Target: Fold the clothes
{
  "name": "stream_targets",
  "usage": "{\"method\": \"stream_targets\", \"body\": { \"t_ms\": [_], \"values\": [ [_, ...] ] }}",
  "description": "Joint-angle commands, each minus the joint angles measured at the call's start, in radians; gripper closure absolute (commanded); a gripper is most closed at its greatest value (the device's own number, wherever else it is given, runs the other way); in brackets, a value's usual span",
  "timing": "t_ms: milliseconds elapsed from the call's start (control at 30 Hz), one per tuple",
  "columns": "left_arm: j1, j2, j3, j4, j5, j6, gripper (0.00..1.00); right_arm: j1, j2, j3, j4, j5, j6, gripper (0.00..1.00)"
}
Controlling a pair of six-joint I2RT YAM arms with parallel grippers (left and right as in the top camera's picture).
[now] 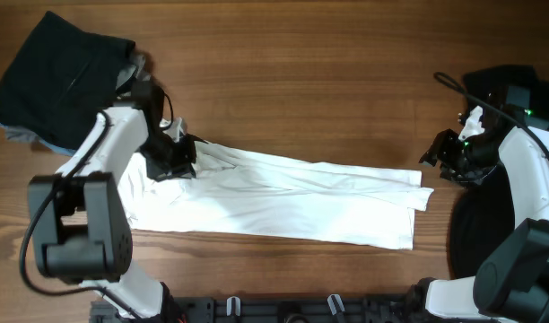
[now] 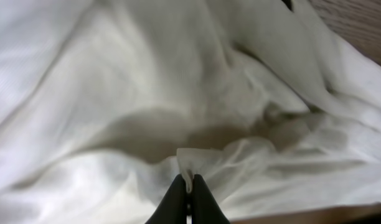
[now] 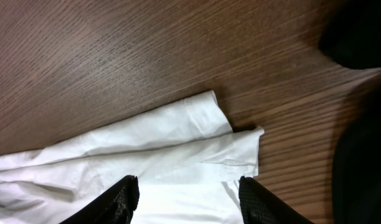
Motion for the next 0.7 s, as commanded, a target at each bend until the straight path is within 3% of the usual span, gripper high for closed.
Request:
{"method": "stream_targets", "body": {
  "t_ms": [0, 300, 467, 667],
  "values": [
    [0.047, -0.129, 0.113, -0.077, -0.017, 0.009, 0.96, -0.002, -0.017, -0.004, -0.002, -0.016, -0.016, 0.45],
    [0.055, -0.227, 0.114, -0.161, -0.050, 0.009, 0.96, -0.002, -0.016, -0.055, -0.013, -0.008, -0.014, 0.39],
    [0.055, -0.227, 0.114, -0.163, -0.063, 0.009, 0.96, -0.002, -0.016, -0.174, 0.098, -0.028, -0.013, 0.38],
    [0.055, -0.227, 0.114, -0.154, -0.063, 0.009, 0.96, -0.001, -0.016, -0.249, 0.212, -0.150, -0.016, 0.48]
  ]
}}
